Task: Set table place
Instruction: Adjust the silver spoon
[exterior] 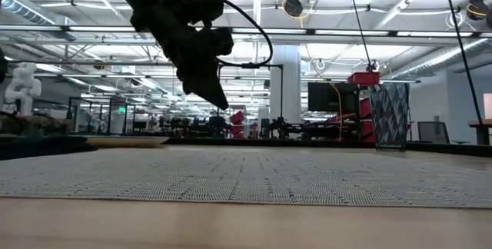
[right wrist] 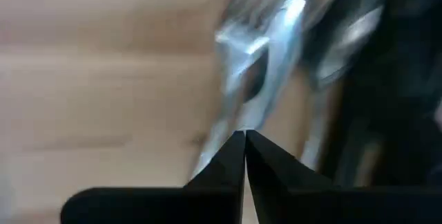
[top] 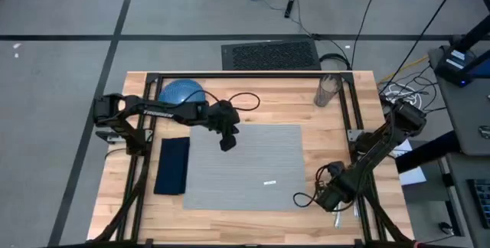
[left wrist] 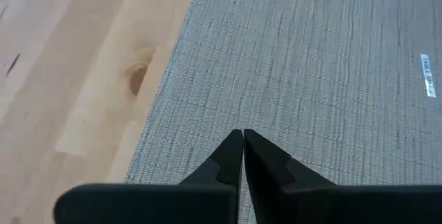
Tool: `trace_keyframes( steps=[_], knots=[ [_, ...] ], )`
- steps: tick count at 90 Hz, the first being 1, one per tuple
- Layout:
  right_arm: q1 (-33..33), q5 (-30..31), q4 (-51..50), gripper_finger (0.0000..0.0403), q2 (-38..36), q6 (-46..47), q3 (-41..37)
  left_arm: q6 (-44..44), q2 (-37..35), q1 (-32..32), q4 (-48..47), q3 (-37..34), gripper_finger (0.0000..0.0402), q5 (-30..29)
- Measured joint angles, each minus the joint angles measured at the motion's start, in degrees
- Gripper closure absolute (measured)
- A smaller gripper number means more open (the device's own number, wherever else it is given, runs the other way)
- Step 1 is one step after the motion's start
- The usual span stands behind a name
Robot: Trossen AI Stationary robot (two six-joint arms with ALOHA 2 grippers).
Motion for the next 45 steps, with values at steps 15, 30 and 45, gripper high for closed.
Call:
trace_keyframes(
  steps=[15, 30, 45],
  knots=[
    [0.3, -4.7, -2.5, 0.0403, 1.8, -0.9, 0.0, -0.1, 0.0, 0.2, 0.0, 0.0, 0.0402, -0.7],
    [2.5, -8.9, -5.9, 0.0403, 3.9, 7.5, -0.1, 0.0, 0.0, 0.4, 0.1, 0.0, 0.0402, -1.1],
    [2.4, -11.7, -3.1, 0.0403, 7.5, 7.2, -1.4, 0.0, 0.0, 0.6, 0.5, 0.0, 0.0402, -2.3]
  ],
)
